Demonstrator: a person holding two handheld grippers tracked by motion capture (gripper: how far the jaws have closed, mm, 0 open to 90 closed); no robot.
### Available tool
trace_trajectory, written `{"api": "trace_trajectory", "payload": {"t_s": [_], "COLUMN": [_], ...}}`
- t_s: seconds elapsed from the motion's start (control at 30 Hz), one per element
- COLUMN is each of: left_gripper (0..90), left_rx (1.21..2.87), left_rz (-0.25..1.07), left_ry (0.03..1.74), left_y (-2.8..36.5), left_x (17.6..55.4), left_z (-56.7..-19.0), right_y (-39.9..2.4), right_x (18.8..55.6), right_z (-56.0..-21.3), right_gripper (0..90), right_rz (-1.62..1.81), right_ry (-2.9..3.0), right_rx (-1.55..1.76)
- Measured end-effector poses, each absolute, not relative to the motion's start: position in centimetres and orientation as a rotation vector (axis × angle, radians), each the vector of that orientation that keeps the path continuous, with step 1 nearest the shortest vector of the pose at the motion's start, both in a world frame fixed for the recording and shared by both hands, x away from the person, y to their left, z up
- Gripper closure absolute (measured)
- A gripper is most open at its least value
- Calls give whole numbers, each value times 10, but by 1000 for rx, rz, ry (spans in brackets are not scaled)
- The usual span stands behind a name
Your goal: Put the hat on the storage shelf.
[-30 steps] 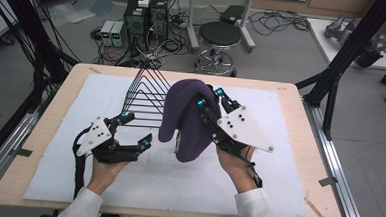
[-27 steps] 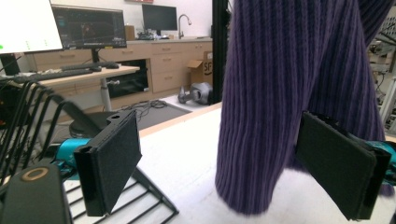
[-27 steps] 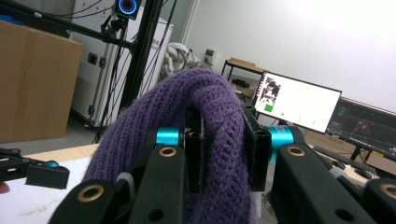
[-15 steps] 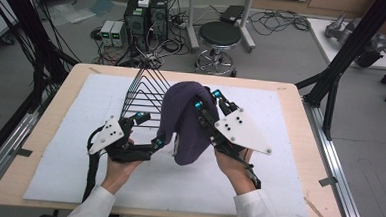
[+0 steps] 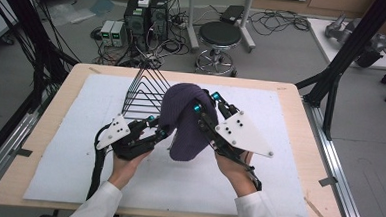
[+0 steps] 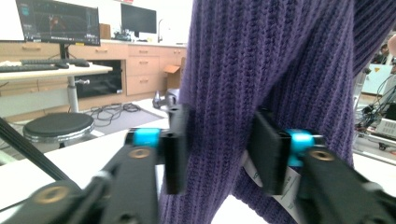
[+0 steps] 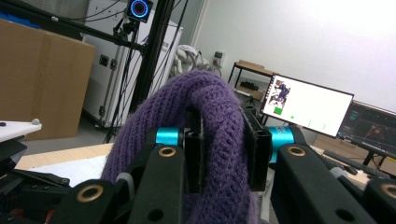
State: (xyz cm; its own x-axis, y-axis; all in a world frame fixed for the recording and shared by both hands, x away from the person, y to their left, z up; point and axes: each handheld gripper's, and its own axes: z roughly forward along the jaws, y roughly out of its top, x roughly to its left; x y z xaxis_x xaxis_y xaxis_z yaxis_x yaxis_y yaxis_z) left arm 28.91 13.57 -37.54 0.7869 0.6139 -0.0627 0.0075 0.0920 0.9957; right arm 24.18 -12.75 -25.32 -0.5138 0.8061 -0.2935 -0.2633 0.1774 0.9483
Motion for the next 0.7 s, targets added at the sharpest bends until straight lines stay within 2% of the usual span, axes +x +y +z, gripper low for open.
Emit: {"api": "trace_trajectory", "payload": {"t_s": [0.1,0.2,0.7], "left_gripper": [753,800,825], "left_rx": [1421,1428,1378], "left_rz": [479,508,579], "left_ry": [529,527,545], "left_y": [136,136,182], "left_x": [290,289,296], "left_z": [-376,-375,-351], "right_y": [-130,-132,-143], "right_x": [242,243,262], "right_z": [-254,-255,-258], "right_gripper": [746,744,740], "right_rz": [1497,1491,1379], "right_ry": [1554,1555,1591], "right_rx": [539,543,526]}}
